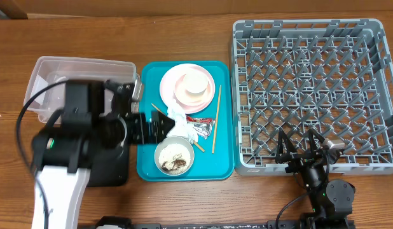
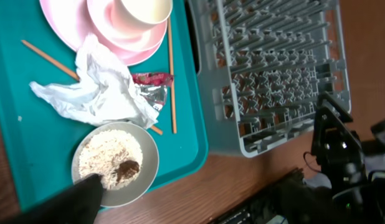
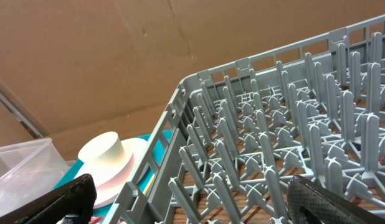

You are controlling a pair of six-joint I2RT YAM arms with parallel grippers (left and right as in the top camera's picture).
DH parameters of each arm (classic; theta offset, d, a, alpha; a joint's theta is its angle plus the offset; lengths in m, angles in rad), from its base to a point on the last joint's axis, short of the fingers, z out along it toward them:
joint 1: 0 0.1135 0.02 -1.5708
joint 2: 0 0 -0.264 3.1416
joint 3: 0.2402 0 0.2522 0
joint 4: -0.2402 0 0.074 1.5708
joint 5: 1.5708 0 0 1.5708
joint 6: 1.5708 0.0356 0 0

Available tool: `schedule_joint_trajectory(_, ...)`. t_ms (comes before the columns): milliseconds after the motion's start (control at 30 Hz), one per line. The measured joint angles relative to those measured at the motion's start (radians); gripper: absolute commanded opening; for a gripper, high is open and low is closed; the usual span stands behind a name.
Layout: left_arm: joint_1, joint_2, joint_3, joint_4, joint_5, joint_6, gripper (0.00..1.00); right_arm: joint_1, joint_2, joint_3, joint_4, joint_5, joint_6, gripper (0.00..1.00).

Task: Sort waste into correct bins and load items into the dishwasher
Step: 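Reach the left gripper to the small bowl of food scraps and grasp it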

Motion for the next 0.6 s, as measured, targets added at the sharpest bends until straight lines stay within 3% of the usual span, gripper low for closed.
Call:
schedule_joint_trajectory(33,0.000,0.035,0.000,0.002,0.012,-0.001,0.04,0.000,0.000,0.000,0.000,0.000,0.000,1.00)
schedule_joint_trajectory(200,-0.061,0.164,0.000,-0.015,0.005,-0.017,0.04,0.000,0.000,0.000,0.000,0.000,0.000,1.00)
schedule_joint_trajectory(400,-0.315,0.198,-0.015,-0.009,-0.231,-0.131,0.05,0.000,0.000,0.000,0.000,0.000,0.000,1.00)
schedule_joint_trajectory(500,-0.454,0.199,-0.043,0.012,-0.329,-0.188,0.32,0.000,0.000,0.000,0.000,0.000,0.000,1.00)
schedule_joint_trajectory(600,-0.579,0.208,-0.083,0.024,-0.407,-0.232,0.35,0.000,0.000,0.000,0.000,0.000,0.000,1.00)
